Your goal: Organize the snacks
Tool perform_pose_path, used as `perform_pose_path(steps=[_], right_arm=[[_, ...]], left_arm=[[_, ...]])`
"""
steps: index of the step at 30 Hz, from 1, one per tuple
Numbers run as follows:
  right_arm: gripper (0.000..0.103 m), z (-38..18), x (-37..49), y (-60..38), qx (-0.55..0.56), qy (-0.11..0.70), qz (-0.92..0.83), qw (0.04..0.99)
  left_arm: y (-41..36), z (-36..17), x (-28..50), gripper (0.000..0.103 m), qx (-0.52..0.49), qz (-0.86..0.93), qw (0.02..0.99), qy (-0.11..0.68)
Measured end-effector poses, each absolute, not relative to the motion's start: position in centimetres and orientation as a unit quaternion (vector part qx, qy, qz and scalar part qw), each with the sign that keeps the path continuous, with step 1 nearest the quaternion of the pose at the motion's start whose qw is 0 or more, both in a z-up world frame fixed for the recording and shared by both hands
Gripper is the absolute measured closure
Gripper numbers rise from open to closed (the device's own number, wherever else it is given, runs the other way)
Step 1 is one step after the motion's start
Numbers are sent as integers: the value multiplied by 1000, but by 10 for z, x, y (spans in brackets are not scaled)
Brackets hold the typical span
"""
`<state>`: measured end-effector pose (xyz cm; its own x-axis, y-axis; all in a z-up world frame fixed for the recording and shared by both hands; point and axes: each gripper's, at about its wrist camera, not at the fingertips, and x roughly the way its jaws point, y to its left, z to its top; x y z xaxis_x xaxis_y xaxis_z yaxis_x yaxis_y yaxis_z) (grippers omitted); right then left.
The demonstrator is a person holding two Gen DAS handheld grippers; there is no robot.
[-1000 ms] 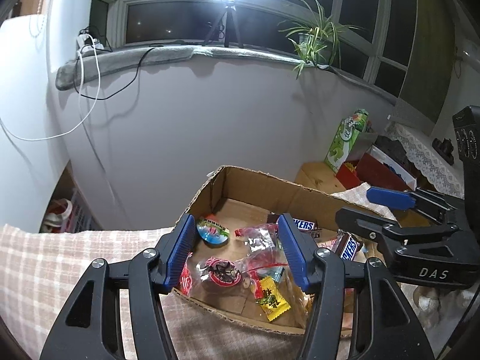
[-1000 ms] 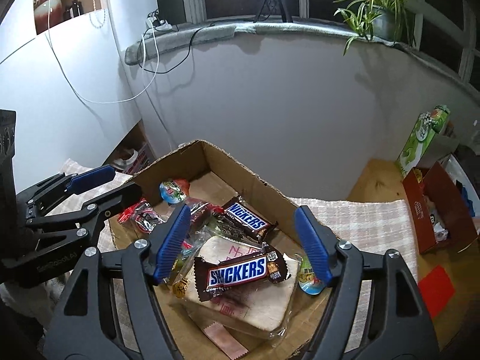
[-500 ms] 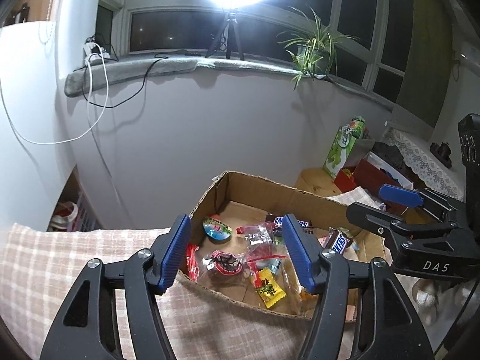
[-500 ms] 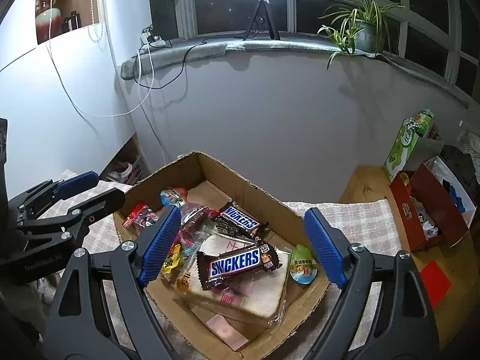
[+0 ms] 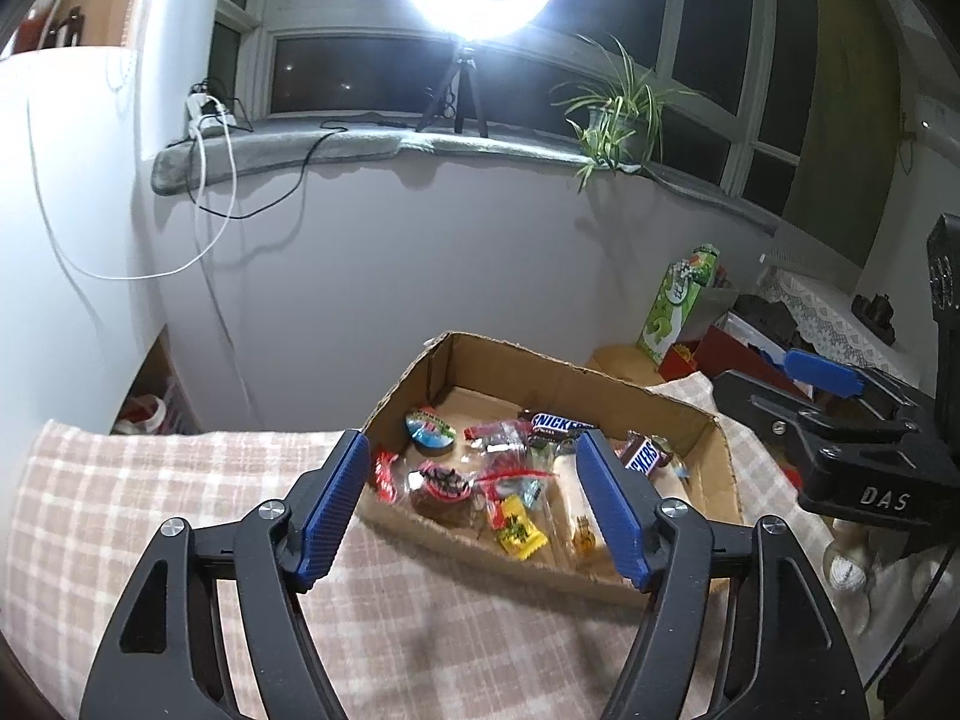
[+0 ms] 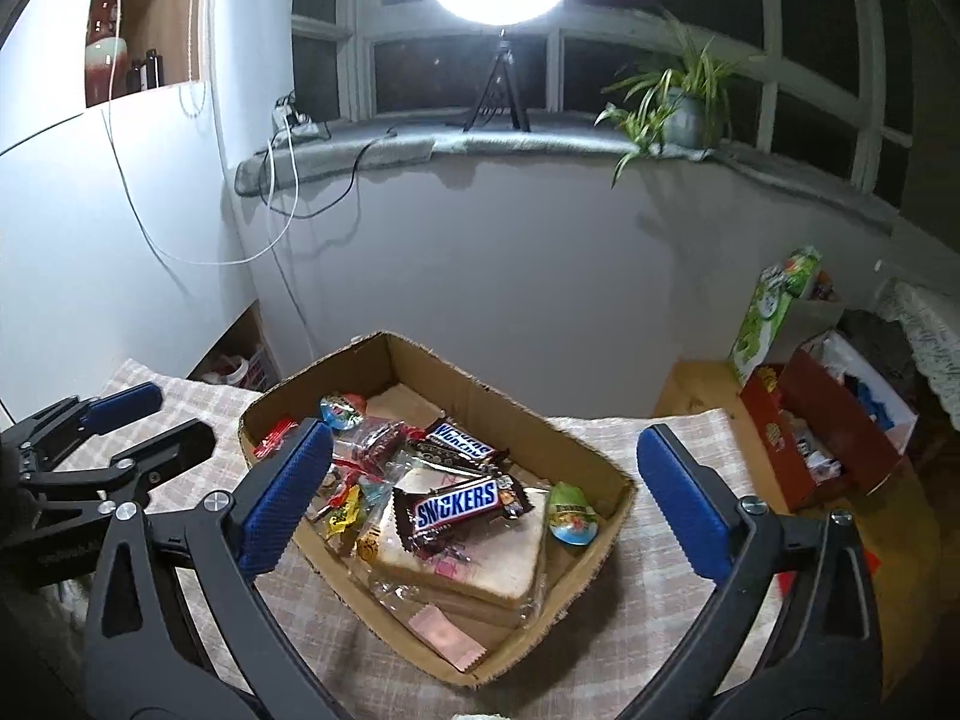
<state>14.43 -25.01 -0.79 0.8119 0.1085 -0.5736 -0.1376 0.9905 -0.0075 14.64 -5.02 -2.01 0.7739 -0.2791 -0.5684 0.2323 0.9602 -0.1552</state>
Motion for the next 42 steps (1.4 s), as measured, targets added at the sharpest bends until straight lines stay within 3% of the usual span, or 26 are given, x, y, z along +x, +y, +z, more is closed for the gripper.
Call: perform_pose_path(steps=[3,42], right_arm=[[0,-6,130,-250,-29,291,50,955],[0,2,89,-262,-11,278,37,960]], left_arm=[[-45,-19,133,25,-47,-132,943,302],[-55,-9,90,23,-31,-107,951,287]])
